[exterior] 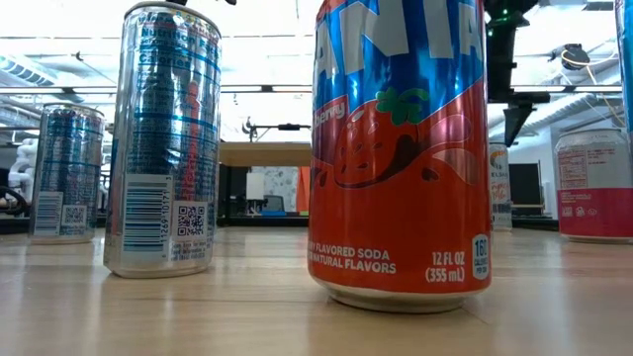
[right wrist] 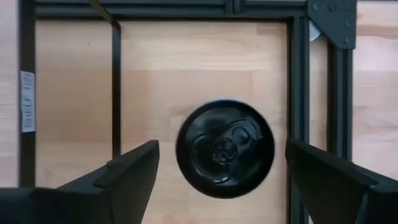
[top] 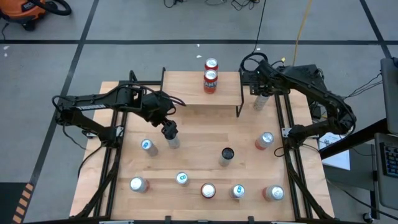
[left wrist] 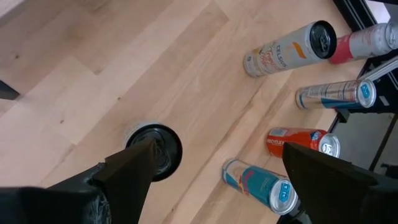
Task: Place canned beverage on shelf
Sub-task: Put the top right white and yellow soda can on the shelf
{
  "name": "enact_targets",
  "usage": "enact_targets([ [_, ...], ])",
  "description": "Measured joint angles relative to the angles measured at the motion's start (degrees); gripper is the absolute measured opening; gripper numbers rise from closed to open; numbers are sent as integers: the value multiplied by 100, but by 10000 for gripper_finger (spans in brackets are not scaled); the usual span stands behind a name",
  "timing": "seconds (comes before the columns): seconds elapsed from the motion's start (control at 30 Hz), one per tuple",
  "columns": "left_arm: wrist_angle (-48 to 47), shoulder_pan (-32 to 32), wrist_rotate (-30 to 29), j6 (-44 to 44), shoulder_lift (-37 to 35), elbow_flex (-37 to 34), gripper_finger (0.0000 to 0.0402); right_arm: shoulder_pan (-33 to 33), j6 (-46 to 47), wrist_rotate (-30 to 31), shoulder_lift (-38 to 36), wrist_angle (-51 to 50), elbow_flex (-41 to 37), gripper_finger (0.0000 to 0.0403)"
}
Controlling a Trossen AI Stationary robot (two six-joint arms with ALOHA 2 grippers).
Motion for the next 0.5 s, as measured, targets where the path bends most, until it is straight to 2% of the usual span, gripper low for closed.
enact_targets([
  [0.27, 0, 0, -2, -29, 2, 0, 349, -51, -12, -11, 0, 490, -245, 326],
  [0.5, 2, 0, -34, -57, 2, 0, 349, -215, -149, -46, 103, 478, -245, 306],
])
